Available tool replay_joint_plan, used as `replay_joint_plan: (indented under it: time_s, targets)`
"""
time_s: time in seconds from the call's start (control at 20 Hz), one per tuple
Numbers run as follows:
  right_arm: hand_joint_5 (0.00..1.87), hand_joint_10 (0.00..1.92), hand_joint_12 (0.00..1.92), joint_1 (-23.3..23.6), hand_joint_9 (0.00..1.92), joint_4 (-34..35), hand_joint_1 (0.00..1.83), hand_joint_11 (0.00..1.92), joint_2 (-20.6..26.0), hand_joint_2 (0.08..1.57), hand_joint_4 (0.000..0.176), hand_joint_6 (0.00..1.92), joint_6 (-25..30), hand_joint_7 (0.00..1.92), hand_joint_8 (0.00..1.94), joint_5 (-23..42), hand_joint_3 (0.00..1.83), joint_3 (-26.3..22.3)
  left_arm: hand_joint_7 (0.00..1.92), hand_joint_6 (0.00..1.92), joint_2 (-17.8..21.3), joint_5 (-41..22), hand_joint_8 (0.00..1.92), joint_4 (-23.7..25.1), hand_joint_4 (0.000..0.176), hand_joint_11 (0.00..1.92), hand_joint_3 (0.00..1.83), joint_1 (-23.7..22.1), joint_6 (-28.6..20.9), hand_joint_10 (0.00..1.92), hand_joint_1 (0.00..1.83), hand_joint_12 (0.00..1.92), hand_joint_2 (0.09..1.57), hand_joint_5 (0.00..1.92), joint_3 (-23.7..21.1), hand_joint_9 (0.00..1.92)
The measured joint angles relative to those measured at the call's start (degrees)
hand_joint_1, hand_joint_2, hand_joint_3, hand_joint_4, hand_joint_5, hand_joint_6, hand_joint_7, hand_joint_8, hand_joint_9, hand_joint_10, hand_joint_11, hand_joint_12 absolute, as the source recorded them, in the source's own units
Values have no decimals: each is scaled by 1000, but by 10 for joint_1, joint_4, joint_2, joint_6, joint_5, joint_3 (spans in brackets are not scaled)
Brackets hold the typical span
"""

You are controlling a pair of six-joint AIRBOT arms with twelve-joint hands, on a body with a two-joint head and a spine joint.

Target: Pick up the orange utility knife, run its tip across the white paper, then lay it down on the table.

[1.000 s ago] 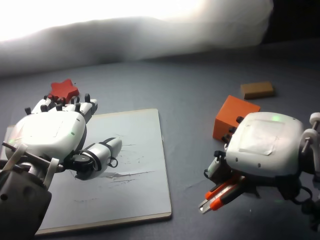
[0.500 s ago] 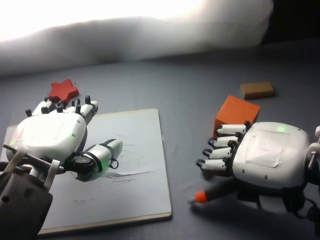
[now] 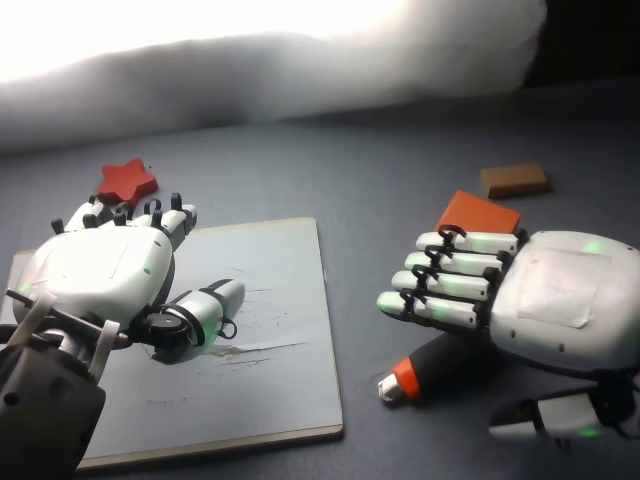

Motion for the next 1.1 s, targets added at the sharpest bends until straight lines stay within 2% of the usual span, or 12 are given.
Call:
replay_joint_plan:
  time_s: [0.1,0.15,0.2,0.3,0.35,0.45,0.55,0.7,0.85,0.9,0.95,1.1]
  targets:
    - [253,121,973,16,270,-1,120,0,31,1161,0,77,26,311,52,-31,15,-31,447,24,-2,0,27,1,0,0,0,0,0,36,240,1251,1307,310,-2,445]
    - [398,467,1320,26,349,9,116,0,51,1183,0,127,31,515,62,-47,1,-53,523,36,-2,0,37,8,0,4,0,0,1,62,254,1374,1301,366,-2,515]
    - [398,467,1320,30,349,18,116,0,60,1183,0,127,33,515,62,-52,1,-60,523,36,-2,0,37,10,0,4,0,0,2,62,254,1374,1301,366,-4,515]
    - [614,1401,1888,43,496,50,161,234,89,1211,0,604,33,731,755,-73,2,-90,787,60,-2,-3,61,10,0,181,2,-8,8,377,356,1533,1279,635,-13,672]
    - [655,1532,1914,50,570,50,143,366,107,1223,0,772,33,745,1064,-83,3,-107,868,79,-2,-2,96,14,0,258,0,-9,8,685,393,1571,1267,723,-16,642]
    - [777,1742,1921,53,817,50,113,585,141,1255,0,998,30,944,1342,-89,4,-134,736,352,-2,6,949,12,0,392,3,-16,4,1382,382,1777,1299,824,-24,589]
    - [936,1867,1921,44,1100,53,21,888,161,1298,0,1224,0,1181,1529,-78,10,-148,862,1171,-2,11,1570,17,0,690,9,-16,-7,1819,304,1915,1344,801,-39,800]
    - [1151,1921,1921,20,1310,53,77,1277,191,1421,0,1530,-28,1331,1688,-54,23,-164,1110,1787,2,16,1903,21,0,1074,15,-16,-18,1920,269,1921,1416,953,-59,1171]
    - [1183,1921,1921,26,1373,103,324,1370,218,1504,0,1770,-27,1347,1855,-65,8,-177,1275,1920,3,14,1921,10,0,1383,15,-25,-14,1921,251,1921,1520,1168,-67,1377]
    - [1207,1921,1921,29,1382,111,390,1376,223,1511,71,1811,-24,1347,1890,-73,3,-180,1288,1921,5,15,1921,13,15,1417,6,-29,-10,1921,299,1921,1541,1184,-69,1396]
    - [1202,1921,1921,29,1375,110,440,1377,232,1516,155,1853,-9,1323,1930,-75,2,-188,1290,1921,6,13,1921,17,144,1424,0,-33,-7,1921,410,1921,1554,1207,-71,1411]
    - [1189,1921,1921,35,1367,110,487,1393,243,1513,176,1885,2,1310,1941,-85,0,-194,1293,1921,6,14,1921,18,176,1419,0,-36,-6,1921,484,1921,1549,1203,-75,1407]
